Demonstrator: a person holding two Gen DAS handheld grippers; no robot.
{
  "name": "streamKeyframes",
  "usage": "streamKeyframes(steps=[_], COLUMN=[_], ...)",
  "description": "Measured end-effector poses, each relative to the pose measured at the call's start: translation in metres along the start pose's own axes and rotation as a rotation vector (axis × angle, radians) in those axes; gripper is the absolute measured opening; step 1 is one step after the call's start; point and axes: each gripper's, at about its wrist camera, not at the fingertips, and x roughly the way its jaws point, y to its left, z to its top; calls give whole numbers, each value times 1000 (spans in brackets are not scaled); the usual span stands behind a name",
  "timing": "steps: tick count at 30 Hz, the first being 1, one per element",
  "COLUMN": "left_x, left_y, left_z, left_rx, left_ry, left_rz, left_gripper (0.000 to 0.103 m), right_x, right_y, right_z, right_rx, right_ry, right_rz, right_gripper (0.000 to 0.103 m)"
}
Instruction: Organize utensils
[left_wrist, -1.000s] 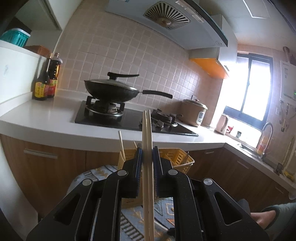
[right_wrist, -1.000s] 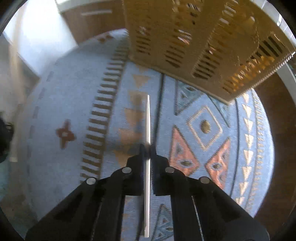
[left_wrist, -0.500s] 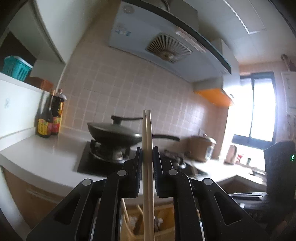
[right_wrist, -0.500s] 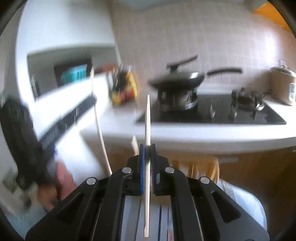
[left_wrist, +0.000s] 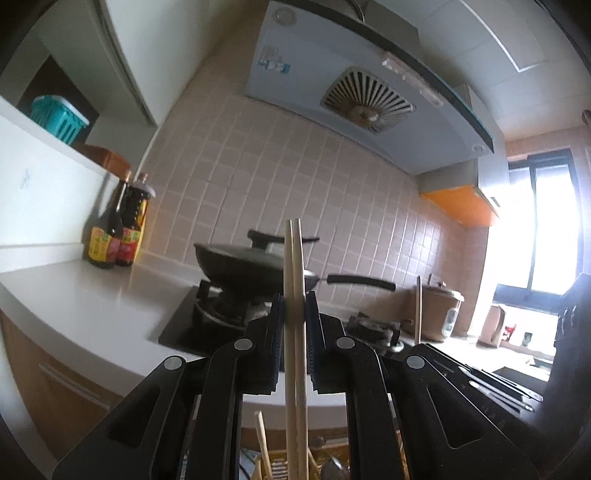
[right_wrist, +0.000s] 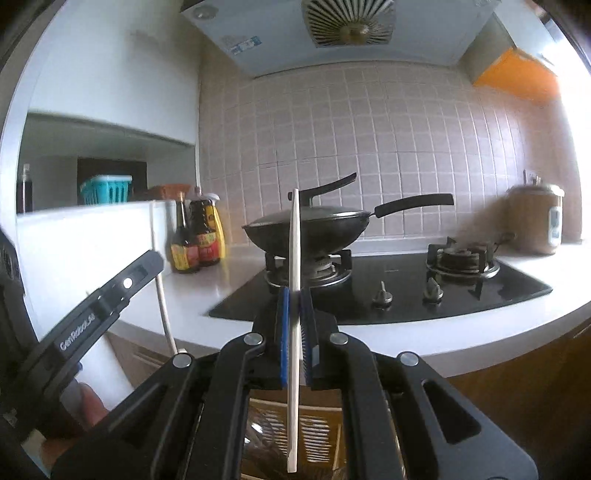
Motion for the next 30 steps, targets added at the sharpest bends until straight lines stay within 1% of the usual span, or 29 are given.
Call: streamKeyframes(steps=[2,3,6,7,8,9,10,11,12,14,16,17,18,20,21,23,24,25,27,28,30], left_x=[5,6,4,1,-1,-5,-10,-13,-18,-31,-49,-56,-65,-89,-96,-116,-126,-136,-149,-157,-167], left_y=[1,2,7,7,6,4,0,-2,-4,-4,-2,-2,-1,-1,-1,-4,-6,-9,-14,-18,-21], left_z=[-8,-11,-17,-17,-17,-16,-15,-15,-13,-9,-2,0,2,4,4,2,0,-3,-10,-15,-27], left_rx=[12,15,-2,-4,3,23,59,80,98,110,108,107,106,107,108,114,115,119,124,130,144], left_ry=[15,24,36,38,39,36,29,28,31,41,57,65,78,104,113,137,143,152,172,188,207], left_rz=[3,2,-6,-16,-18,-10,0,3,3,2,2,0,-2,-4,-9,-19,-20,-21,-19,-16,6], left_gripper=[10,10,11,14,19,27,29,30,31,33,48,52,53,57,63,66,70,77,82,85,88], right_x=[-2,-3,-6,-7,-8,-12,-15,-19,-26,-42,-60,-68,-78,-98,-106,-126,-135,-142,-160,-167,-179], right_y=[2,3,-4,-8,-10,-15,-16,-18,-19,-19,-20,-20,-20,-20,-19,-13,-10,-7,1,4,10], right_z=[-8,-13,-22,-24,-25,-26,-26,-26,-26,-24,-23,-24,-25,-29,-31,-37,-40,-42,-50,-54,-62], right_rx=[-34,-38,-10,14,29,53,58,60,59,60,71,76,84,102,101,88,81,75,65,66,58], right_ry=[-7,-1,25,44,56,74,81,82,78,84,97,104,114,133,138,145,147,148,151,149,140], right_rz=[-16,-8,4,21,31,42,43,36,29,36,43,41,46,49,40,22,13,7,-7,-15,-41], right_gripper=[4,4,5,6,12,25,32,44,46,46,46,48,54,60,61,63,65,67,76,78,85])
